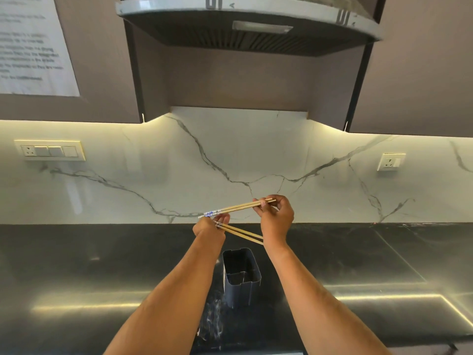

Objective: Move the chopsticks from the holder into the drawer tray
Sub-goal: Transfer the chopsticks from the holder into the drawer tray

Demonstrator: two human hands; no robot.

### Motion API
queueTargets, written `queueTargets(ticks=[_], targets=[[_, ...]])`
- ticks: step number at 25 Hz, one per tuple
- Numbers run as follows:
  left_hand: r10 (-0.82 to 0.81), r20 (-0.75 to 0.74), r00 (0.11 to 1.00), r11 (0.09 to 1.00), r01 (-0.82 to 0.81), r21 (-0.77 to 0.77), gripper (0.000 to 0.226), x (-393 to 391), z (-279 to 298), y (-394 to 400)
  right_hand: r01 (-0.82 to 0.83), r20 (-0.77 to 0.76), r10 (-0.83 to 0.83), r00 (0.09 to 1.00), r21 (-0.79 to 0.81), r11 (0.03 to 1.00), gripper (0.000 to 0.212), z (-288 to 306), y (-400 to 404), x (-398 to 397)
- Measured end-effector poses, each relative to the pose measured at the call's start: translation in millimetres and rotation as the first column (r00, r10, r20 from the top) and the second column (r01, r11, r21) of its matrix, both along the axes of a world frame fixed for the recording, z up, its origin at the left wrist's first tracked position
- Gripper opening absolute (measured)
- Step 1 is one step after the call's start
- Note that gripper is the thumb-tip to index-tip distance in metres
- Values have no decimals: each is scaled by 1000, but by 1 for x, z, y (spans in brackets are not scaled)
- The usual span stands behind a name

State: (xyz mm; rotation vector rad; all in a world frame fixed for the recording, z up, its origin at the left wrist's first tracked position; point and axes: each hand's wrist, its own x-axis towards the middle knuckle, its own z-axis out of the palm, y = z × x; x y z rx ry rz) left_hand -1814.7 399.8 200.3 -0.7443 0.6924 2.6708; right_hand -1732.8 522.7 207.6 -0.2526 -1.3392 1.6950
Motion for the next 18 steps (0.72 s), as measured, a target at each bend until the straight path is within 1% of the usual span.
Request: queueTargets(ticks=[2,4,6,7,9,11,12,15,18], targets=[[41,16,999,999,-42,20,40,6,4,-4,48,93,-47,995,-1,999,16,-6,1,5],[59,46,997,998,-61,30,38,12,6,-6,82,184,-92,978,65,995,17,-14,4,9],[82,56,995,994,-78,-80,37,17,7,-9,87,286,-127,950,150,985,19,-24,8,13],[100,50,994,990,-94,-100,36,17,5,-10,82,326,-137,935,177,981,22,-28,9,15],[130,32,991,991,-129,-34,35,17,2,-14,75,382,-159,910,226,971,27,-35,11,20],[132,28,991,991,-133,11,41,16,0,-17,62,424,-186,886,289,955,28,-41,11,25],[136,31,990,990,-137,26,43,18,0,-18,28,448,-158,880,284,958,26,-43,12,27],[165,58,985,986,-165,5,39,19,0,-21,-100,483,18,876,144,985,19,-48,10,30],[214,71,974,977,-213,-23,35,20,0,-24,-158,486,83,870,117,980,18,-47,8,31]])
